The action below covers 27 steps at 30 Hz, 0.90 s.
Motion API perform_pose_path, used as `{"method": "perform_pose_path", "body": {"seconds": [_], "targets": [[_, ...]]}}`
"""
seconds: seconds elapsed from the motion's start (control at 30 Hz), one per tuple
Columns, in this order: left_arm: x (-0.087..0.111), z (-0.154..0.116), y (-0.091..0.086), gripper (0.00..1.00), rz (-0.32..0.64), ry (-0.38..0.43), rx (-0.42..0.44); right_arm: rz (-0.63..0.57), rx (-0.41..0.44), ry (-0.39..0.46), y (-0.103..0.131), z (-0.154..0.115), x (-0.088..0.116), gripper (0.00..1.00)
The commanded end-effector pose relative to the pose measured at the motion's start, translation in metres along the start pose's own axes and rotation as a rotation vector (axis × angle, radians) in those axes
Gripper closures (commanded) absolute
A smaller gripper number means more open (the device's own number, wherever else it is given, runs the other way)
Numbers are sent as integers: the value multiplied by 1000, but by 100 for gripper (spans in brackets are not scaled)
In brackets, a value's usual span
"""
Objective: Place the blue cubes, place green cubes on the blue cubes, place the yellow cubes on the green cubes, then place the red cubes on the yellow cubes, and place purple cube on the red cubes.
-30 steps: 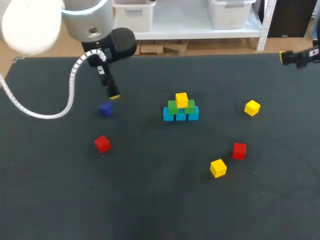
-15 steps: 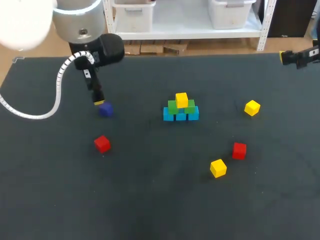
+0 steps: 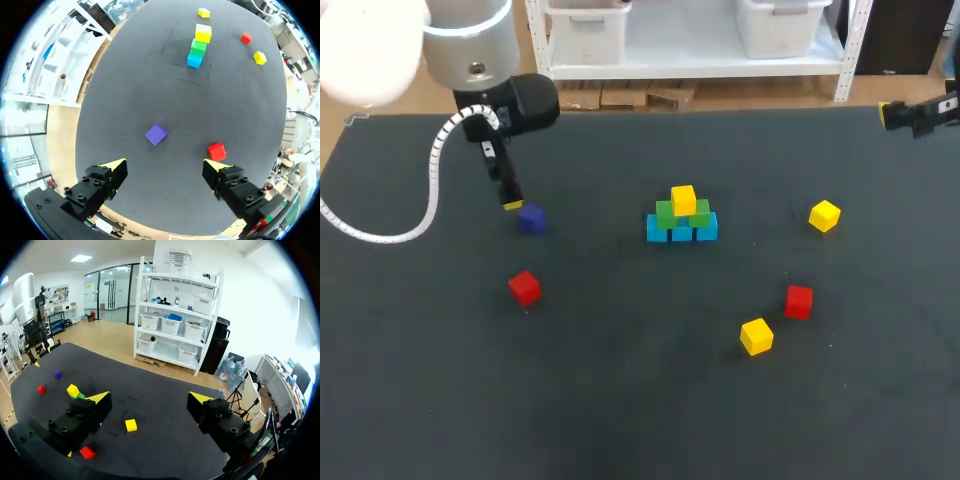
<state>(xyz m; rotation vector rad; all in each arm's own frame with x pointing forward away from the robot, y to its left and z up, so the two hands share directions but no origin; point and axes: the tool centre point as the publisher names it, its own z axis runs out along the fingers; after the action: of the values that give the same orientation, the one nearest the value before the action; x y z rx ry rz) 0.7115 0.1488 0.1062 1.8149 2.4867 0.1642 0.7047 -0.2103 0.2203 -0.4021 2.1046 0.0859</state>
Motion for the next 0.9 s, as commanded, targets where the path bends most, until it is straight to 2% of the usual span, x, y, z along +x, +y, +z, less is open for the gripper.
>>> {"method": "perform_pose_path", "body": {"seconds": [0.03, 0.43, 0.5, 0.57, 0.67, 0.7, 0.83, 0.9], "targets": [[-15, 0, 6, 0, 93, 89, 94, 1, -6, -42, -1, 3, 3, 0], [-15, 0, 6, 0, 93, 89, 94, 1, -6, -42, -1, 3, 3, 0], [-16, 2, 6, 0, 71, 42, 100, 1, -6, -42, -1, 3, 3, 0], [-19, 3, 10, 0, 30, -83, 78, 1, -6, -42, -1, 3, 3, 0], [-18, 2, 13, 0, -50, -160, 49, 1, -6, -42, -1, 3, 3, 0], [-18, 2, 13, 0, -60, -163, 46, 1, -6, -42, -1, 3, 3, 0], [-18, 4, 12, 0, -128, -255, 5, 1, -6, -42, -1, 3, 3, 0], [-15, 2, 13, 0, -170, -330, -22, 1, -6, -42, -1, 3, 3, 0]]}}
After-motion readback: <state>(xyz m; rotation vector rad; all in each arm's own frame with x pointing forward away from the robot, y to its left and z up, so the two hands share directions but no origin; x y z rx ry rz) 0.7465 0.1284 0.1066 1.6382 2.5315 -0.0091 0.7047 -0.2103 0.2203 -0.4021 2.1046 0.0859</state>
